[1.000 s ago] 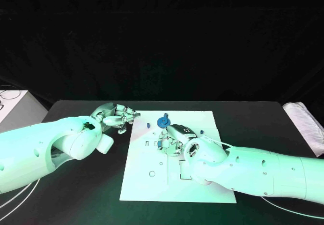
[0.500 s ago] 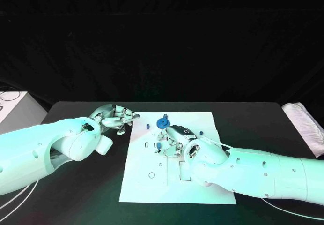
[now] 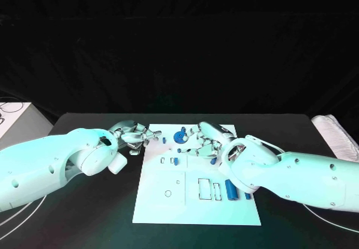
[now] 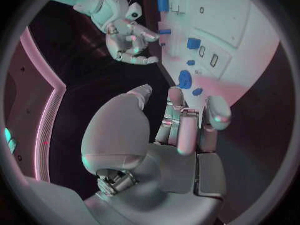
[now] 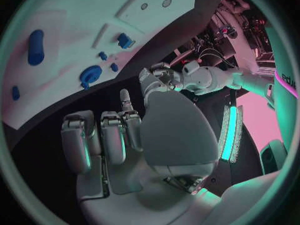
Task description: Assemble the parts on the task board
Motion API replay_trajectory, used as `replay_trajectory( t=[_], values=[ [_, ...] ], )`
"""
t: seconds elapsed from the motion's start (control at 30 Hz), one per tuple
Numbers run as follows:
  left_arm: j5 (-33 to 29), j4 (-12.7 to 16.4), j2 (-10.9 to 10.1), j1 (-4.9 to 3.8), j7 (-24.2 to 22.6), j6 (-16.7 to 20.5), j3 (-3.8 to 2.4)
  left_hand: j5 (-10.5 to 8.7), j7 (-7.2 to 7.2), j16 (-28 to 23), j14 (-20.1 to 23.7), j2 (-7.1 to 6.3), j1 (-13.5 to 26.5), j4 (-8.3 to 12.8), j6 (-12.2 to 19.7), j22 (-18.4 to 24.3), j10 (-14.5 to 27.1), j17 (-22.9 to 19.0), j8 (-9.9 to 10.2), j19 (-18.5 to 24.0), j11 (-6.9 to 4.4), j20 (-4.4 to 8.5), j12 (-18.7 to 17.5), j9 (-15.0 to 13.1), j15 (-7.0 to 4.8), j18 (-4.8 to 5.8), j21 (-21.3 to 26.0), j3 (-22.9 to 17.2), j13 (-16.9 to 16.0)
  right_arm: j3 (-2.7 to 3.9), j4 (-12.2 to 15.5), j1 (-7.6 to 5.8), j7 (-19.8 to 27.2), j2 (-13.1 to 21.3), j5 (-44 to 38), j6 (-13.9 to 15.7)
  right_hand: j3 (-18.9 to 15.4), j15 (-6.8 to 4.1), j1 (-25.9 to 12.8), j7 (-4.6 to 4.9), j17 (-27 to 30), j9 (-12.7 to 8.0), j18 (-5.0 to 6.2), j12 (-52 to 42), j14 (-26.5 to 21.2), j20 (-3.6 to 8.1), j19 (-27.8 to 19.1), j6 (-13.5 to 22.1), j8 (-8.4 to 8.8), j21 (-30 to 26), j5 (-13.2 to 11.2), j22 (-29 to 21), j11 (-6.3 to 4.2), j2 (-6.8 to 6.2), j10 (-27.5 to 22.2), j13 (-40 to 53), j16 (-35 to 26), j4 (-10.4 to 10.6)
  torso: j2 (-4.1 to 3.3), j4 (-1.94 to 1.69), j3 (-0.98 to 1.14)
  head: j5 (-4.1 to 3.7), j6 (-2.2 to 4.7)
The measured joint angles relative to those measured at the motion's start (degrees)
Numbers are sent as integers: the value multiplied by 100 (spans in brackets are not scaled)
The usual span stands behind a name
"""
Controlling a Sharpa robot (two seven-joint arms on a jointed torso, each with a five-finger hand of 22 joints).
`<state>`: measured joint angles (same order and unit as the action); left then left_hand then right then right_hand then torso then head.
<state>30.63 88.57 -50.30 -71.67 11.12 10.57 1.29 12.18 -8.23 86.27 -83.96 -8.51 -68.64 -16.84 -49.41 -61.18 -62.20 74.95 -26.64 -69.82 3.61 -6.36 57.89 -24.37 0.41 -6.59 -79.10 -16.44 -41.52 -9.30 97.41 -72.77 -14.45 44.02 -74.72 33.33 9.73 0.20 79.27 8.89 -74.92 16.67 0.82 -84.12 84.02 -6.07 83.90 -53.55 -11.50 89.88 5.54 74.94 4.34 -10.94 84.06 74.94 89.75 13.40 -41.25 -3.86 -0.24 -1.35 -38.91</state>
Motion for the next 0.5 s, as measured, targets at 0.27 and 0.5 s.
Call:
replay_trajectory(
  t=[0.27, 0.5],
  values=[
    [713, -316, 488, -169, 830, -725, 59, 0, 128, 0, 3, 20, 125, 1, -128, -52, -62, 0, -275, -41, -62, 42, 84, -226, -60, 0, -22, 144, -80, 35, 153, -265, 388, 442, 694, -170, 3, 0, 23, 0, 0, 7, 0, 0, 0, 0, 0, 0, 0, 0, 0, -1, 0, -23, 0, 0, 0, 6, 79, 11, 13, 46, -77],
    [1236, -703, 887, -554, 1347, -1345, 212, 0, 138, 0, 2, 133, 284, -7, -119, -105, -82, -1, -465, -72, -82, 72, 112, -493, -102, -1, -23, 229, -109, 61, -74, -380, 555, 477, 1439, -140, -56, 0, 16, 0, 0, 20, 0, 1, 0, 0, 0, 0, -25, 0, 0, -1, 0, -23, 0, -1, 0, 124, 133, 19, 53, 110, -111]
  ],
)
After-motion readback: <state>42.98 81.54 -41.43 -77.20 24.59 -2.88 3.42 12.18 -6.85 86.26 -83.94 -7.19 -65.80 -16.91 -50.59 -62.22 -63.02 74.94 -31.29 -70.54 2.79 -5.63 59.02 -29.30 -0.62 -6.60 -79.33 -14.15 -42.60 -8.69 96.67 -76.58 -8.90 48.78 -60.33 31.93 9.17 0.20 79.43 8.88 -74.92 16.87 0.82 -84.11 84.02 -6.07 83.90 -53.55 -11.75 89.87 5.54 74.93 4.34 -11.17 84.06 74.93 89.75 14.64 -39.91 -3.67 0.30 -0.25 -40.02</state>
